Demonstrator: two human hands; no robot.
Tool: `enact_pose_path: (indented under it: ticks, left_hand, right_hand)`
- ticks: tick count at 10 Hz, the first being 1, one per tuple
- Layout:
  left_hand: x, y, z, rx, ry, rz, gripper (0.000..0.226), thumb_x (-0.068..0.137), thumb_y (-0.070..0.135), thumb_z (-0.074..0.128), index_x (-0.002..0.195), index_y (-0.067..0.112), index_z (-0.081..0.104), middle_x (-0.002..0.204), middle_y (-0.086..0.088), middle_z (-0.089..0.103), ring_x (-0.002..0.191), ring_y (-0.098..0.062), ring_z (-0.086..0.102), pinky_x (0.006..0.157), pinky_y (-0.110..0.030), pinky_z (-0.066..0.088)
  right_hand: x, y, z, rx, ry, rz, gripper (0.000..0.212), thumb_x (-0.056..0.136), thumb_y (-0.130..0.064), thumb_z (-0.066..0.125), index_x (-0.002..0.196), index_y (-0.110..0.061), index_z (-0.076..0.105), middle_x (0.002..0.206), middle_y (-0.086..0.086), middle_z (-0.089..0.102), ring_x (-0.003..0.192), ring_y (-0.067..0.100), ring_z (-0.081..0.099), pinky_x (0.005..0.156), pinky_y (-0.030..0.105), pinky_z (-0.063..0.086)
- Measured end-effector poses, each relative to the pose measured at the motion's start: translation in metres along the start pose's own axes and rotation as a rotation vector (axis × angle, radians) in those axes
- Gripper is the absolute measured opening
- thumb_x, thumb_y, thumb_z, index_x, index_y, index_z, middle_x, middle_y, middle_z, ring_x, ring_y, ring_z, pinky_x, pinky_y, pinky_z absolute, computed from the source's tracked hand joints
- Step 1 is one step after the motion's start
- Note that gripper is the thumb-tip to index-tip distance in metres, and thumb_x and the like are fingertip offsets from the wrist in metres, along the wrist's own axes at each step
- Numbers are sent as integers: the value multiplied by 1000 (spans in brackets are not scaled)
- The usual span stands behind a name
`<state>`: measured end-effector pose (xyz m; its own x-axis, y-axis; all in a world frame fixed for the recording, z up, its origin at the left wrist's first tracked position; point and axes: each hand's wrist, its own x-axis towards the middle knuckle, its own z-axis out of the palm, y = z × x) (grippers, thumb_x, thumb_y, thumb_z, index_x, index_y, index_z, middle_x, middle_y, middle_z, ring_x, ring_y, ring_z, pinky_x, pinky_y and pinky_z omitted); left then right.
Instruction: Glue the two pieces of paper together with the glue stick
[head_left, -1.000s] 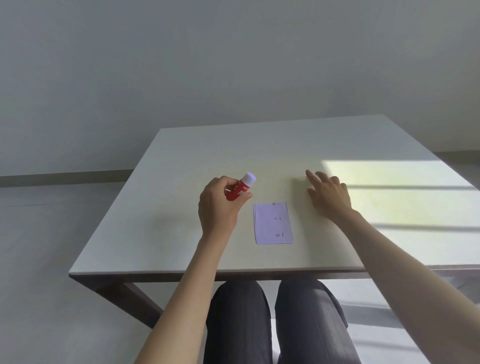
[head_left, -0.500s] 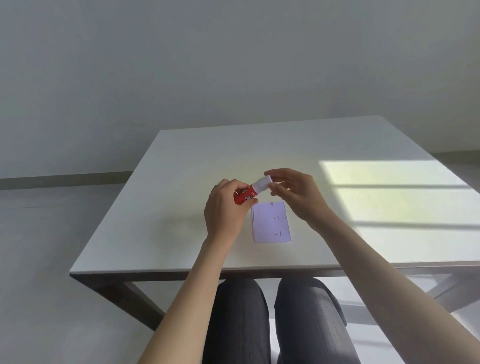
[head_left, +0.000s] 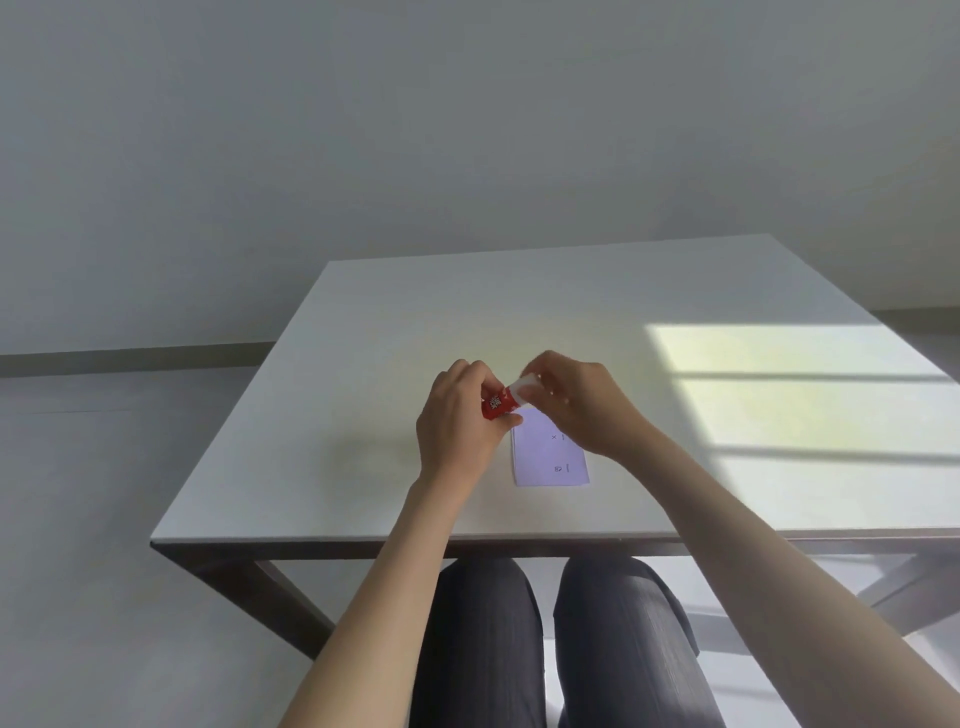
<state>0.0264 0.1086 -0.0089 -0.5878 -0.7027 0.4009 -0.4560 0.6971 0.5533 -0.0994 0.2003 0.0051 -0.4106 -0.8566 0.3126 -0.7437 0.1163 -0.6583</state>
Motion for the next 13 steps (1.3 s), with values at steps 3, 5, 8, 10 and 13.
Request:
enact_pose_path:
  ticks: [3,5,8,10,13]
  left_hand:
    - [34,-12,17,-245,111,-236,39,66,21,80,75,13,43,83,-5,56,74,-22,51,62,-29,33]
    - [58,-34,38,-339,153,-318,37,67,14,79,76,10,44,83,-9,55,78,-26,50,66,-29,34]
    - [52,-44,53,-347,164,-344,32,68,14,78,80,10,48,88,-9,58,83,-26,55,66,-27,33]
    - [48,-44,47,-231,-137,-425,115,61,29,85,149,13,12,144,-15,32,135,-30,32,105,-38,35]
    - [93,16,-32,-104,112,-176,91,89,57,44,150,8,-1,161,-12,1,149,-26,-3,119,-43,4]
  right_hand:
    - [-12,7,-3,142,157,305,62,93,-56,32,66,-15,69,46,0,58,38,4,51,62,33,49]
    - [-25,20,-10,187,50,310,51,97,-47,36,76,-15,71,51,-2,60,35,5,48,50,18,41]
    - [-30,35,-1,141,-11,309,34,95,-37,46,76,-19,67,55,-5,61,37,4,49,46,7,40]
    - [-29,32,7,69,50,309,17,91,-31,54,89,-19,65,58,-6,60,51,7,57,50,15,40]
    - [45,-21,-35,-8,228,165,40,94,-31,52,128,-10,54,111,11,66,104,29,61,91,36,47]
